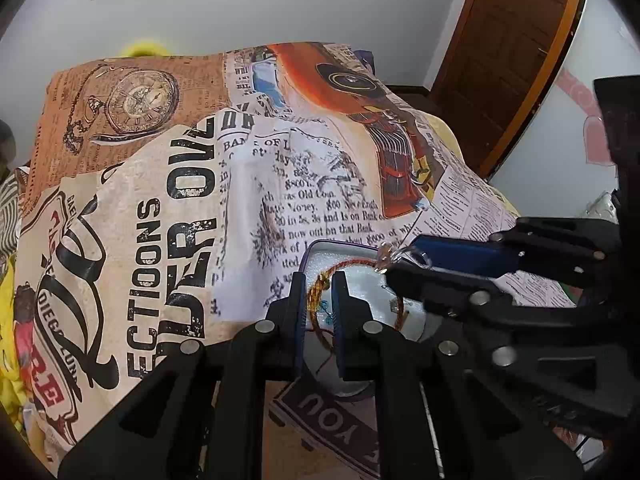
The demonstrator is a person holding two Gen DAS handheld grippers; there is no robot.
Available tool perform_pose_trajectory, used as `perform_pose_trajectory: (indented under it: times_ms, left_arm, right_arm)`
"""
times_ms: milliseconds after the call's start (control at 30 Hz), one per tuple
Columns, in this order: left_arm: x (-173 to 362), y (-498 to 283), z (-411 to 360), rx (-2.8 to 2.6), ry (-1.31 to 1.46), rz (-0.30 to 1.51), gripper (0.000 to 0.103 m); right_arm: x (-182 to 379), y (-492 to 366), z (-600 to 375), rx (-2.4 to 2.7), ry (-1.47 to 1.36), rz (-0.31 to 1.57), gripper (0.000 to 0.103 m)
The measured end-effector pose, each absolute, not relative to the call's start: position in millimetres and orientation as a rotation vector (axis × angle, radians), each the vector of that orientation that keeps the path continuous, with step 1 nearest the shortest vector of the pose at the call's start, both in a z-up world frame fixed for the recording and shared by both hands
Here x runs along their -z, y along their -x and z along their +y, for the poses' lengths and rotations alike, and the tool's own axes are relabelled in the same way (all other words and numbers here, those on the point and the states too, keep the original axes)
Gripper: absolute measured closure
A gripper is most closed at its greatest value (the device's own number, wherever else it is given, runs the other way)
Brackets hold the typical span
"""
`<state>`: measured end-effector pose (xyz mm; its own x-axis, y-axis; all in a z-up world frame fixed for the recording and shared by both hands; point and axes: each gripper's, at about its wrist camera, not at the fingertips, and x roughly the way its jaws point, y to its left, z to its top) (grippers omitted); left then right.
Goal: Organize jewelry
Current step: 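Release the braided bracelet into the tin with the left tool while the right tool releases the key ring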
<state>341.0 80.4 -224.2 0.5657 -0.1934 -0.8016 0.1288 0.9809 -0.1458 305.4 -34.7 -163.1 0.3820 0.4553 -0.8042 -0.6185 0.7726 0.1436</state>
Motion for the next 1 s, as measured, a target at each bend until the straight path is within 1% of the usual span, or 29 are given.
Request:
perform_pose_trajectory:
  times_ms: [233,567,700,1000]
  left_arm:
    - [222,-340,89,0.185,0.094,0.943,0.093]
    - [201,-322,98,0.152,0.067,0.899,0.093]
    - [191,-313,99,0.142,0.081,0.883,0.093]
    - [174,-291,93,0.116,0.078,0.868,0.092]
  right_arm:
    - [173,-309,-31,-0.7,0.215,0.983,0.084]
    - [174,-306,-27,-0.707,0.231,0.993,0.084]
    - [170,-301,-30,-0.695,0.223,0.989,0.081]
    - [149,-277,-39,-0.666,0.25,0.935,0.08]
